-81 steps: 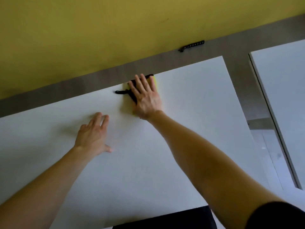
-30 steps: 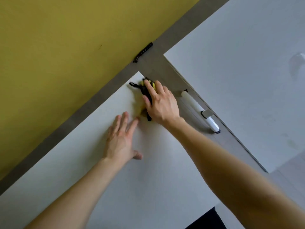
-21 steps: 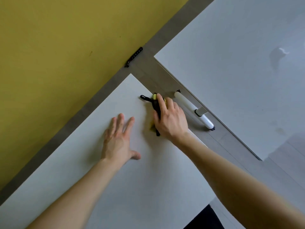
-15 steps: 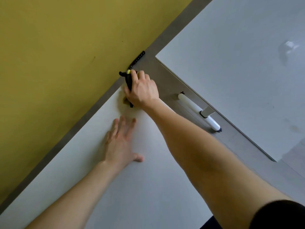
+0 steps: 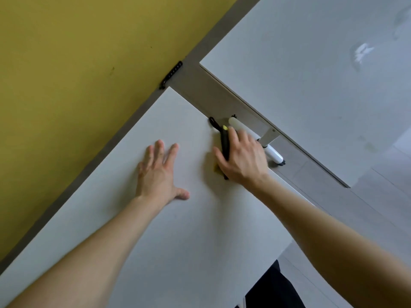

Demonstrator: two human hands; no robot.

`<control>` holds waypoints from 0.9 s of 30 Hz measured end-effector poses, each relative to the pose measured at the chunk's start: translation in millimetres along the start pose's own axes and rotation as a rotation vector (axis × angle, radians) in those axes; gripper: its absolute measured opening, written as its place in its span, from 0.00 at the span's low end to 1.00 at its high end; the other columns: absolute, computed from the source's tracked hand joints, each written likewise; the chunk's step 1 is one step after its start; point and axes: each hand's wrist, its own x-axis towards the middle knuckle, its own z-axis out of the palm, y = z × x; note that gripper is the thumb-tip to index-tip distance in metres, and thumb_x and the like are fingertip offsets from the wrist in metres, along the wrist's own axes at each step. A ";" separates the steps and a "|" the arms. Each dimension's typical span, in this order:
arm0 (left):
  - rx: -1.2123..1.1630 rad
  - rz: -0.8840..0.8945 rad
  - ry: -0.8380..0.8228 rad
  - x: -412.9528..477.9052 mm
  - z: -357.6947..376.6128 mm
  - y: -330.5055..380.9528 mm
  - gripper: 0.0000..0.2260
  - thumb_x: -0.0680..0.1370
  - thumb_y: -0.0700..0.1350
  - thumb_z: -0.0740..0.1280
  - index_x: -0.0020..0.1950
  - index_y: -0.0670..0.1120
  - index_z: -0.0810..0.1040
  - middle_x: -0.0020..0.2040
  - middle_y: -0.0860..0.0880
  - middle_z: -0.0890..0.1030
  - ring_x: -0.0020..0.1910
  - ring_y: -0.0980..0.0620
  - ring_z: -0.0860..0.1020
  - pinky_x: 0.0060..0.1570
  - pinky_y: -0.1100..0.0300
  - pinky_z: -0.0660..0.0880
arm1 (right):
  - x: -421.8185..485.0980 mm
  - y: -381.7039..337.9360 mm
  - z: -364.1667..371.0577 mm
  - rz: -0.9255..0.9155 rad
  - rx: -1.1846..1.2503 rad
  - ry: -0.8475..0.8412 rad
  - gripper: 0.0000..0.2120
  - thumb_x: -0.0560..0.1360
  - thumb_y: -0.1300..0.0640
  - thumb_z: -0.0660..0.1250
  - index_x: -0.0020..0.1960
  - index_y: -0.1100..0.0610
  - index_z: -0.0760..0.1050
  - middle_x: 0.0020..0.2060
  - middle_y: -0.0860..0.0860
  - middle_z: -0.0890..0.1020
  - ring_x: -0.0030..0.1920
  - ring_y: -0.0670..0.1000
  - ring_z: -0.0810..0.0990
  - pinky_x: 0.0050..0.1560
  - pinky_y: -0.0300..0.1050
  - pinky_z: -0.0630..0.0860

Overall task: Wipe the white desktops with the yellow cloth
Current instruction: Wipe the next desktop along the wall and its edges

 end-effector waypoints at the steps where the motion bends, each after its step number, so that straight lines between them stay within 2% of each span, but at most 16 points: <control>1: -0.008 -0.001 -0.002 0.7 1.4 -1.0 0.70 0.61 0.71 0.83 0.88 0.58 0.37 0.88 0.46 0.36 0.88 0.41 0.39 0.83 0.39 0.58 | 21.8 -18.4 5.2 -0.019 0.025 -0.006 0.34 0.80 0.31 0.59 0.76 0.55 0.69 0.58 0.56 0.78 0.58 0.64 0.79 0.55 0.57 0.75; 5: -0.021 -0.005 -0.007 5.0 4.8 -6.0 0.69 0.61 0.71 0.83 0.88 0.55 0.42 0.88 0.46 0.36 0.88 0.42 0.38 0.84 0.40 0.56 | 103.6 -91.5 14.9 -0.049 0.052 -0.012 0.33 0.79 0.34 0.62 0.74 0.56 0.69 0.61 0.57 0.78 0.60 0.63 0.79 0.55 0.57 0.74; 8: -0.031 -0.005 -0.010 8.1 5.5 -6.0 0.70 0.60 0.71 0.83 0.89 0.55 0.43 0.89 0.46 0.38 0.88 0.42 0.39 0.84 0.40 0.56 | 109.7 -94.8 17.6 -0.047 0.062 -0.013 0.32 0.79 0.34 0.63 0.73 0.56 0.70 0.61 0.57 0.78 0.59 0.62 0.80 0.54 0.55 0.74; 11: -0.037 -0.009 -0.001 5.1 6.2 -4.8 0.71 0.58 0.71 0.84 0.88 0.58 0.41 0.89 0.46 0.40 0.88 0.41 0.42 0.84 0.40 0.57 | 51.3 -44.1 13.1 -0.005 0.104 0.045 0.31 0.78 0.34 0.64 0.71 0.55 0.73 0.57 0.57 0.79 0.55 0.63 0.81 0.51 0.55 0.75; 14: -0.038 -0.009 0.003 2.6 2.7 -2.9 0.70 0.59 0.70 0.84 0.87 0.60 0.40 0.89 0.47 0.40 0.88 0.41 0.42 0.84 0.39 0.57 | -45.7 33.7 -2.9 0.072 0.077 0.065 0.28 0.78 0.36 0.66 0.70 0.53 0.73 0.52 0.55 0.78 0.52 0.63 0.79 0.50 0.54 0.75; 17: -0.055 -0.011 0.014 0.5 4.6 -0.4 0.70 0.60 0.69 0.85 0.88 0.58 0.42 0.89 0.47 0.41 0.88 0.40 0.43 0.84 0.40 0.57 | -124.5 98.1 -24.0 0.098 0.005 0.001 0.30 0.80 0.36 0.65 0.75 0.51 0.70 0.54 0.55 0.77 0.52 0.62 0.78 0.51 0.55 0.77; 19: -0.068 -0.012 0.014 1.9 5.5 -0.6 0.70 0.59 0.69 0.85 0.88 0.58 0.42 0.89 0.46 0.42 0.88 0.40 0.42 0.85 0.39 0.56 | -132.7 107.3 -25.0 0.102 -0.048 -0.018 0.30 0.81 0.34 0.61 0.75 0.51 0.69 0.55 0.55 0.77 0.54 0.61 0.79 0.53 0.56 0.77; 23: -0.088 -0.019 0.022 -1.1 6.1 -4.5 0.68 0.60 0.69 0.84 0.88 0.60 0.44 0.89 0.48 0.42 0.88 0.44 0.42 0.85 0.41 0.54 | -65.2 45.0 -6.1 0.076 -0.045 0.068 0.29 0.81 0.32 0.57 0.69 0.54 0.71 0.54 0.57 0.78 0.54 0.63 0.79 0.54 0.57 0.75; 27: -0.109 0.003 0.156 -29.5 22.1 3.6 0.53 0.71 0.62 0.82 0.88 0.55 0.55 0.89 0.44 0.48 0.88 0.44 0.49 0.83 0.43 0.57 | 5.4 -25.6 7.1 0.037 -0.039 0.094 0.29 0.80 0.37 0.58 0.72 0.56 0.71 0.56 0.57 0.78 0.55 0.63 0.79 0.54 0.59 0.73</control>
